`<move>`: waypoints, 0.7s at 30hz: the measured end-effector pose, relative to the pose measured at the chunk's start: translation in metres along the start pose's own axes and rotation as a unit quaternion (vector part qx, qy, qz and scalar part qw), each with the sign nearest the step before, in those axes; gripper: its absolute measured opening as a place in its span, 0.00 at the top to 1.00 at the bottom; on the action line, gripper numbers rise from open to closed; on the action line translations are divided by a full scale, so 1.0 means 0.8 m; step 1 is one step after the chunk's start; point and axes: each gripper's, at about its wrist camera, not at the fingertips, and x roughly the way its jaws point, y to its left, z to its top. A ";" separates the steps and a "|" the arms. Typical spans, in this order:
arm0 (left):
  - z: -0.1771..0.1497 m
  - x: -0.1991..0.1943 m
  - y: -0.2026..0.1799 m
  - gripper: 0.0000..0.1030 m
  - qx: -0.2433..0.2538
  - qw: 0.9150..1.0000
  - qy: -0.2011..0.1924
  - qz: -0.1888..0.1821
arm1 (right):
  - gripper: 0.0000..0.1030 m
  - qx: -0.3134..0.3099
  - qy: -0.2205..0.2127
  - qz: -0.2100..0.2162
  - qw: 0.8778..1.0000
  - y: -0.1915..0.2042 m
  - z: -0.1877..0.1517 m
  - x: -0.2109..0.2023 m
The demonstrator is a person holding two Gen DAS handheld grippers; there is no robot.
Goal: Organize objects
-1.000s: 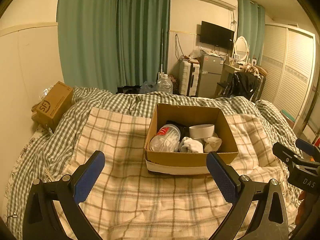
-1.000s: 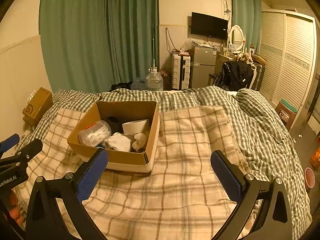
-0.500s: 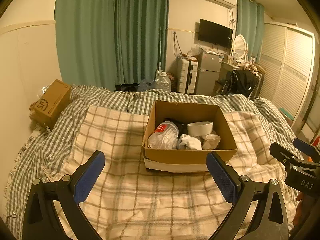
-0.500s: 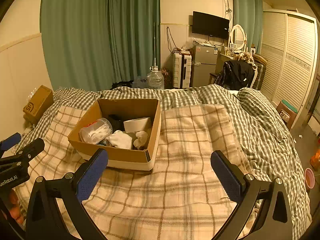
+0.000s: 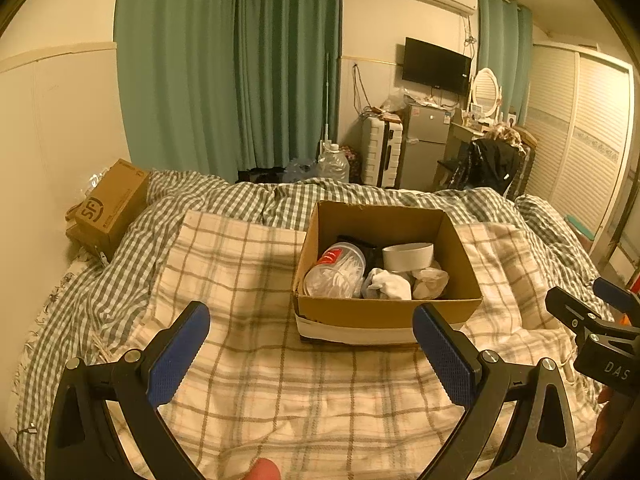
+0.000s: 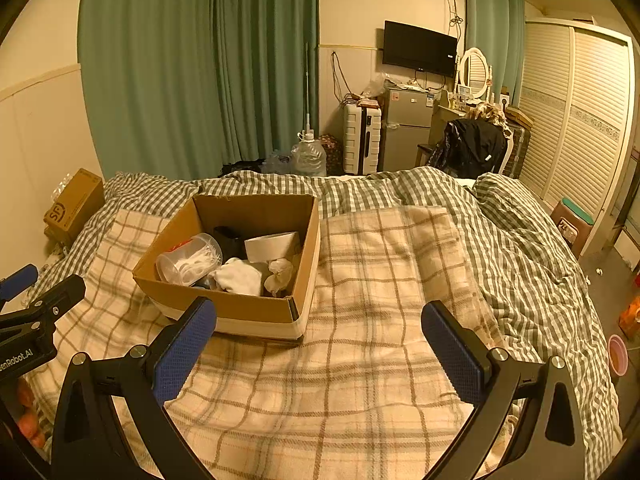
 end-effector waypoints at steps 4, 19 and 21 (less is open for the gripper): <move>-0.001 0.000 0.000 0.00 0.002 1.000 0.000 0.006 | 0.00 0.001 -0.001 0.000 1.000 0.000 0.000 0.000; -0.001 0.001 -0.001 0.00 0.005 1.000 0.001 0.005 | 0.00 -0.001 0.002 0.002 1.000 -0.001 -0.004 0.003; -0.001 0.001 -0.001 0.00 0.005 1.000 0.001 0.006 | 0.00 -0.001 0.002 0.002 1.000 -0.002 -0.005 0.003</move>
